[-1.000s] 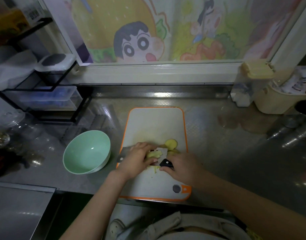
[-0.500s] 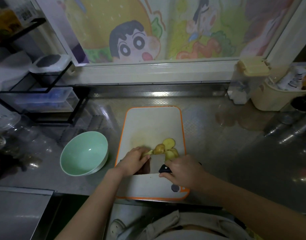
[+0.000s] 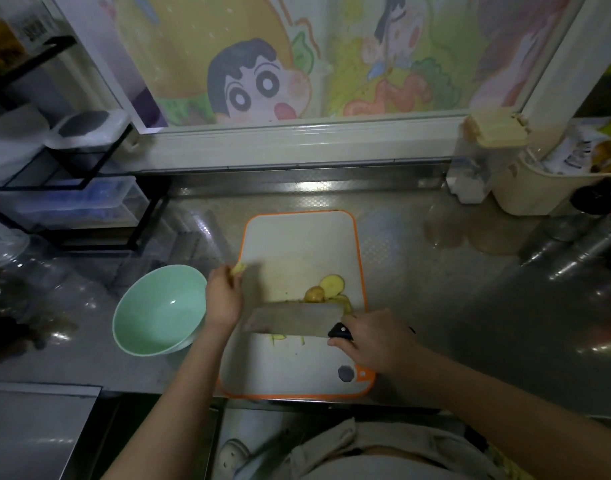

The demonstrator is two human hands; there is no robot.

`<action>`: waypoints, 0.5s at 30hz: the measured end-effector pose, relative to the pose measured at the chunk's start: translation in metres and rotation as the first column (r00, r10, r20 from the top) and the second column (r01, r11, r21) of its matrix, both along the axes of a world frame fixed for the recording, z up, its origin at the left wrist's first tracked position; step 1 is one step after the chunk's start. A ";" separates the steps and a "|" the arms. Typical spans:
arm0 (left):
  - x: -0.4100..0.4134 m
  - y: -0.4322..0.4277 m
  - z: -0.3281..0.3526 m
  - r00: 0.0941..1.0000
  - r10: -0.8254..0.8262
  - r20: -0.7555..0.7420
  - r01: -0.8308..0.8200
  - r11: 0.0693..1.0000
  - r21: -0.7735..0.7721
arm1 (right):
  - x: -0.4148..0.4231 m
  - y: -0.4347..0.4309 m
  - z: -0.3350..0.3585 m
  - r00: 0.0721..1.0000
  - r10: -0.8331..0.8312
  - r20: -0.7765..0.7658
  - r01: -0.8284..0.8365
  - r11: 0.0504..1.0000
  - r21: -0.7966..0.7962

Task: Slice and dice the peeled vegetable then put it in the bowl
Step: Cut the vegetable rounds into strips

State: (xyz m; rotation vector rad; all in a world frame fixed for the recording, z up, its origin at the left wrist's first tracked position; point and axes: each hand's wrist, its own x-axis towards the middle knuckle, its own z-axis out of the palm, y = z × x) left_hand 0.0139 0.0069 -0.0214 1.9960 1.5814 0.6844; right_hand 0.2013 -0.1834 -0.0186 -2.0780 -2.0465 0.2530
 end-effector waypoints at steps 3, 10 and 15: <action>-0.004 -0.002 -0.006 0.990 0.137 0.036 -0.136 0.990 -0.040 | -0.004 -0.002 -0.002 0.988 -0.142 -0.061 0.140 0.989 -0.049; 0.006 -0.038 -0.034 0.988 0.146 0.057 -0.129 0.964 -0.233 | -0.012 0.009 -0.004 0.816 -0.437 -0.377 0.393 0.899 -0.191; 0.032 -0.054 -0.045 0.986 0.154 -0.069 -0.169 0.899 -0.404 | -0.013 0.013 -0.005 0.759 -0.505 -0.410 0.434 0.863 -0.260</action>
